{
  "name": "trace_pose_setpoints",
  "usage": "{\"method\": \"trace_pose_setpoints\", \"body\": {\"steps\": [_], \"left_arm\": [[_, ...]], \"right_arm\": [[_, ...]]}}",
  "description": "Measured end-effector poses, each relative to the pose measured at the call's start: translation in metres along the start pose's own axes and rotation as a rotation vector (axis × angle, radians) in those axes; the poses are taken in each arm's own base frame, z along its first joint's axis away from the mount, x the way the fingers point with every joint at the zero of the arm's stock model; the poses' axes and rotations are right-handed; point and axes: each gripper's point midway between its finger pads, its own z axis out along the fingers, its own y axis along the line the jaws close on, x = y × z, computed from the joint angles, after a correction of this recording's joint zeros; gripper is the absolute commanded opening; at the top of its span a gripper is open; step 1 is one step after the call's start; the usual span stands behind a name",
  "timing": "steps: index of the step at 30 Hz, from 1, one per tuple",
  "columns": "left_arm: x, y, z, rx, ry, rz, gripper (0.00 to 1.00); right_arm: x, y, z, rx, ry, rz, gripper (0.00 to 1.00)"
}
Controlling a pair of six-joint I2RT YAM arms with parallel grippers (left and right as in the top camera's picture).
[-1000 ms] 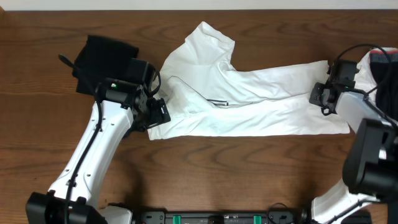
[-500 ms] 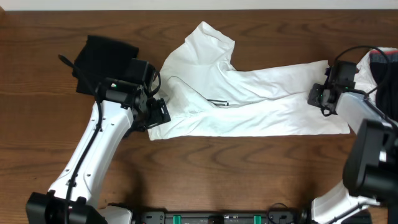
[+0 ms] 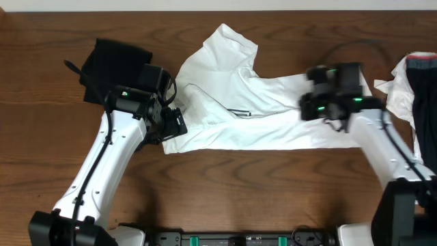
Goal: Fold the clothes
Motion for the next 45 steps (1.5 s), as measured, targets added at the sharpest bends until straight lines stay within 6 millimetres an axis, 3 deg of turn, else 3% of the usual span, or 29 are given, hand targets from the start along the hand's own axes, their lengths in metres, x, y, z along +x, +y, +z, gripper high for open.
{"method": "trace_pose_setpoints", "body": {"steps": [3,7,17,21,26,33,41,45], "left_arm": [[0.000,0.000,0.000,0.000,0.000,0.000,0.98],[0.000,0.000,0.000,0.000,0.000,0.000,0.98],[0.000,0.000,0.000,0.000,0.000,0.000,0.98],[0.000,0.000,0.000,0.000,0.000,0.000,0.98],[0.000,0.000,0.000,0.000,0.000,0.000,0.98],[0.000,0.000,0.000,0.000,0.000,0.000,0.98],[0.000,0.000,0.000,0.000,0.000,0.000,0.98],[0.000,0.000,0.000,0.000,0.000,0.000,0.98]], "right_arm": [[0.008,0.047,0.020,-0.083,0.046,-0.168,0.01],[0.026,0.089,0.044,-0.143,0.104,-0.351,0.01],[0.063,0.138,0.098,-0.194,0.181,-0.636,0.01],[0.062,0.157,0.111,-0.200,0.142,-0.707,0.01],[0.055,0.167,0.119,-0.156,0.091,-0.765,0.01],[0.048,0.163,0.125,-0.101,0.066,-0.783,0.01],[0.023,0.153,0.135,0.006,-0.022,-0.763,0.01],[0.016,0.151,0.136,0.033,-0.047,-0.739,0.11]]}}
